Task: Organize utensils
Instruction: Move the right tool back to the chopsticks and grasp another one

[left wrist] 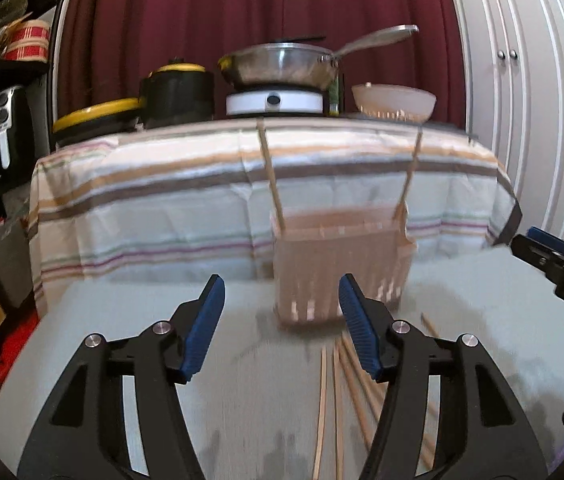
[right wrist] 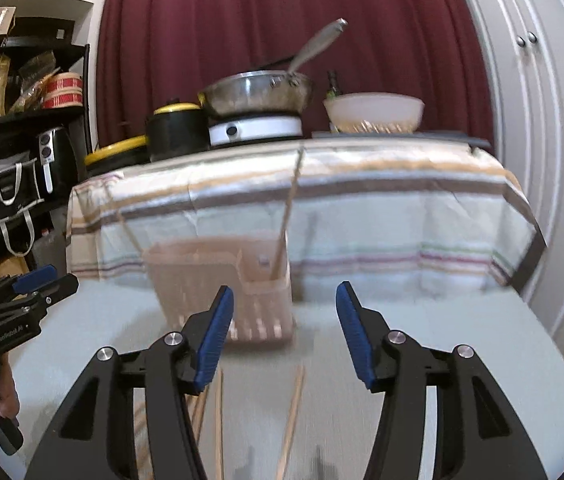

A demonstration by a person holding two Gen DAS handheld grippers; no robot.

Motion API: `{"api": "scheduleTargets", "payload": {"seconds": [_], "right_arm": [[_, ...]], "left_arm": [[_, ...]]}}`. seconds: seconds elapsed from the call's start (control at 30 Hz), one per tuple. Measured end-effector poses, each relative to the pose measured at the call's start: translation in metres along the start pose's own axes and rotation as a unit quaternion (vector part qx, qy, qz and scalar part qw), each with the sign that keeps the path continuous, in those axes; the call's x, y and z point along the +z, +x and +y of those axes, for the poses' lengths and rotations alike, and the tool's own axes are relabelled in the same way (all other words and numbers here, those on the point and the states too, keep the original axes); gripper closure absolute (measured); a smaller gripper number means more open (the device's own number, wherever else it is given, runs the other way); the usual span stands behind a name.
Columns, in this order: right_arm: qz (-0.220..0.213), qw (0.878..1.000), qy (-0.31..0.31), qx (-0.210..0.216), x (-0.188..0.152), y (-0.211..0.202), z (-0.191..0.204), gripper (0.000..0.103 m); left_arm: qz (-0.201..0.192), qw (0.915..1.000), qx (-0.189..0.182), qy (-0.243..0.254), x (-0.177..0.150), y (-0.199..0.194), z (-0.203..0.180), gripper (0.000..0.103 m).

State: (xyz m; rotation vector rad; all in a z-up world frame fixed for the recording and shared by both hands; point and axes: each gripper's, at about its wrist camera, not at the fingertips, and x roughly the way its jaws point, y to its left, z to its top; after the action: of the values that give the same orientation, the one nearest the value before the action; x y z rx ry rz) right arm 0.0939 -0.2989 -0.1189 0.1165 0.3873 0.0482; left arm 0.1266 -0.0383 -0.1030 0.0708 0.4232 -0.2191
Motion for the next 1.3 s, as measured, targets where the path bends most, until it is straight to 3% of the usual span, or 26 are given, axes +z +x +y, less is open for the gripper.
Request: {"api": "scheduleTargets", "payload": {"seconds": [0.33,0.57,0.9,1.1,1.3], "right_arm": [[0.058,0.998,-0.013,-0.016,-0.09,-0.033,0.003,0.057],[0.095,0.995,-0.016,-0.004,-0.129,-0.043,0.011,0.064],[0.131,0.991,-0.013,-0.003,-0.15,-0.037,0.01,0.078],[0.139,0.99,-0.012,-0.005,-0.154,-0.037,0.009,0.093],[0.135,0.991,-0.004,-0.016,-0.154,-0.039,0.001,0.096]], "left_arm": [[0.062,0.9978,0.019,-0.012,-0.087,-0.029,0.006,0.055],[0.091,0.9956,0.021,-0.014,-0.124,-0.043,0.006,0.06],[0.108,0.9938,0.02,-0.02,-0.145,-0.05,0.002,0.064],[0.114,0.9932,0.013,-0.022,-0.151,-0.051,-0.003,0.064],[0.122,0.9924,0.005,-0.016,-0.157,-0.049,-0.01,0.069]]}}
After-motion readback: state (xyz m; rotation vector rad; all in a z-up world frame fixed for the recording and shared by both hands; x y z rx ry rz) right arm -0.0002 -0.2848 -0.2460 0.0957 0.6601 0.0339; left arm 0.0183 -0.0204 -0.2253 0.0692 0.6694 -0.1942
